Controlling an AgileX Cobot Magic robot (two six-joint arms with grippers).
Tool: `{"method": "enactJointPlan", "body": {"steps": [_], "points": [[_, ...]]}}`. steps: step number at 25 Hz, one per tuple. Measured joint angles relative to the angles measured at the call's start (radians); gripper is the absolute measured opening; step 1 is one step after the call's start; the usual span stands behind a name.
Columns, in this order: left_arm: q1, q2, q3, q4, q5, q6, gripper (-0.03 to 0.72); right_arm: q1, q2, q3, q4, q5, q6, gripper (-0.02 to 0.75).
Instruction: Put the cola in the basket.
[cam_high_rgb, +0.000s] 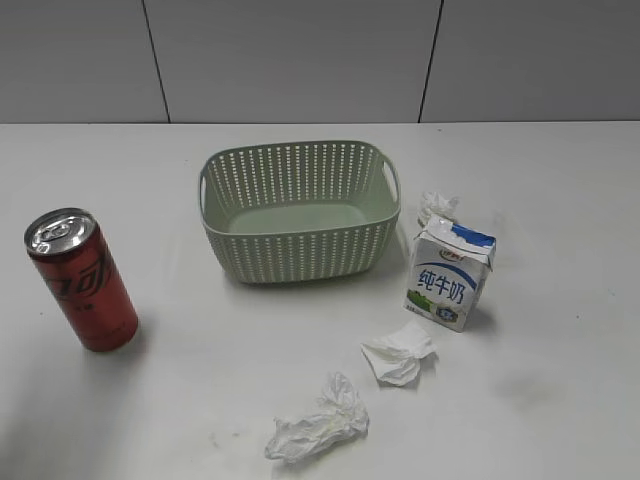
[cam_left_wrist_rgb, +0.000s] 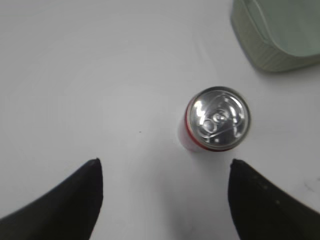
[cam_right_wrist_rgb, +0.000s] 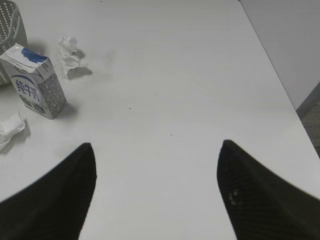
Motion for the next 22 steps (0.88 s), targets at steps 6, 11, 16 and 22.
{"method": "enactJointPlan", "body": {"steps": [6, 11, 16, 22], "points": [[-0.130, 0.202, -0.134, 0.040, 0.104, 0.008, 0.596, 0.000, 0.000, 0.000, 0.000, 0.000, 0.000, 0.571], [-0.138, 0.340, -0.180, 0.060, 0.115, 0.009, 0.596, 0.000, 0.000, 0.000, 0.000, 0.000, 0.001, 0.571], [-0.138, 0.423, -0.193, 0.041, 0.112, 0.009, 0.596, 0.000, 0.000, 0.000, 0.000, 0.000, 0.001, 0.571], [-0.138, 0.451, -0.214, 0.017, 0.111, 0.008, 0.596, 0.000, 0.000, 0.000, 0.001, 0.000, 0.000, 0.571]]}}
